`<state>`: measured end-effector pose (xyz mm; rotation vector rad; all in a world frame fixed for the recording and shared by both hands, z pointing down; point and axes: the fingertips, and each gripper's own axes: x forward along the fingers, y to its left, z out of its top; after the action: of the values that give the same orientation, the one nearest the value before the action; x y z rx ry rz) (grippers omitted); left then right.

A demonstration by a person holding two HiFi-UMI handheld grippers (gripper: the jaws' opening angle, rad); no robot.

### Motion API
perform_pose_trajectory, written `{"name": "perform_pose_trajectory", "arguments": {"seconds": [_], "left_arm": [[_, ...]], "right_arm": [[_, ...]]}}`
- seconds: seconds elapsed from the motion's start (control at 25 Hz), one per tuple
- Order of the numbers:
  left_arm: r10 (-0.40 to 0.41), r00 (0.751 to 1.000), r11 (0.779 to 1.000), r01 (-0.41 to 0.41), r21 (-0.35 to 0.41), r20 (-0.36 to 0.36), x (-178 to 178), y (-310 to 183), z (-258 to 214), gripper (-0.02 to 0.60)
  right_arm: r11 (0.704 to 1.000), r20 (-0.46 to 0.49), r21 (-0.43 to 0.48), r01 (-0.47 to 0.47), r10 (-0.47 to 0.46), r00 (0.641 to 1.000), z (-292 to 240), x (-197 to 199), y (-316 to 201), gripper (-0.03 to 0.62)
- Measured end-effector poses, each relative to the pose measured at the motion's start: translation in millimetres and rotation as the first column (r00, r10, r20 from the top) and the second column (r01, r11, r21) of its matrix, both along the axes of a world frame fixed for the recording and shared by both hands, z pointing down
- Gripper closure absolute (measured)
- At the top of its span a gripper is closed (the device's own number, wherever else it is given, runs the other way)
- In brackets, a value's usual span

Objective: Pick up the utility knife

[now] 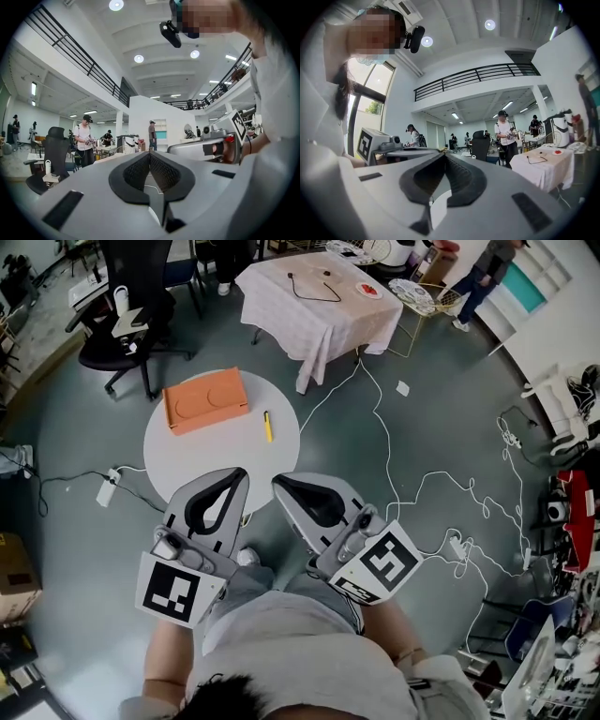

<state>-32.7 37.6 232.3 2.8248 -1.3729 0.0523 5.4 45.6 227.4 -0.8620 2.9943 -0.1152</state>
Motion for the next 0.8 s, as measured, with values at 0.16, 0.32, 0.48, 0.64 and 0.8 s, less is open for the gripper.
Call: {"name": "perform_pose_trajectory", "arguments": {"seconds": [0.16, 0.32, 0.48, 0.64, 0.8], "left_arm": [[0.022, 1.000, 1.000, -0.022, -0.005, -0.003, -17, -13, 2, 0.571], [0.030, 0.999, 0.999, -0.031, -0.015, -0.034, -28, -26, 6, 0.571], [0.034, 0.999, 0.999, -0.034, -0.021, -0.026, -28, -45, 10, 0.571], [0.028, 0.999, 0.999, -0.029, -0.025, -0.027, -24, -68, 16, 0.571], [0.016, 1.000, 1.000, -0.016, -0.023, -0.025, -24, -96, 17, 0.571]], "right_arm": [[1.000, -0.001, 0.004, -0.031, 0.031, 1.000, 1, -13, -12, 0.585], [0.999, -0.024, -0.019, -0.045, 0.045, 0.999, 9, -20, -22, 0.585], [0.998, -0.030, -0.032, -0.059, 0.058, 0.998, 15, -17, -40, 0.585], [0.997, -0.040, -0.057, -0.060, 0.057, 0.998, 27, -14, -64, 0.585], [0.996, -0.050, -0.074, -0.047, 0.043, 0.998, 35, -14, -97, 0.585]]}}
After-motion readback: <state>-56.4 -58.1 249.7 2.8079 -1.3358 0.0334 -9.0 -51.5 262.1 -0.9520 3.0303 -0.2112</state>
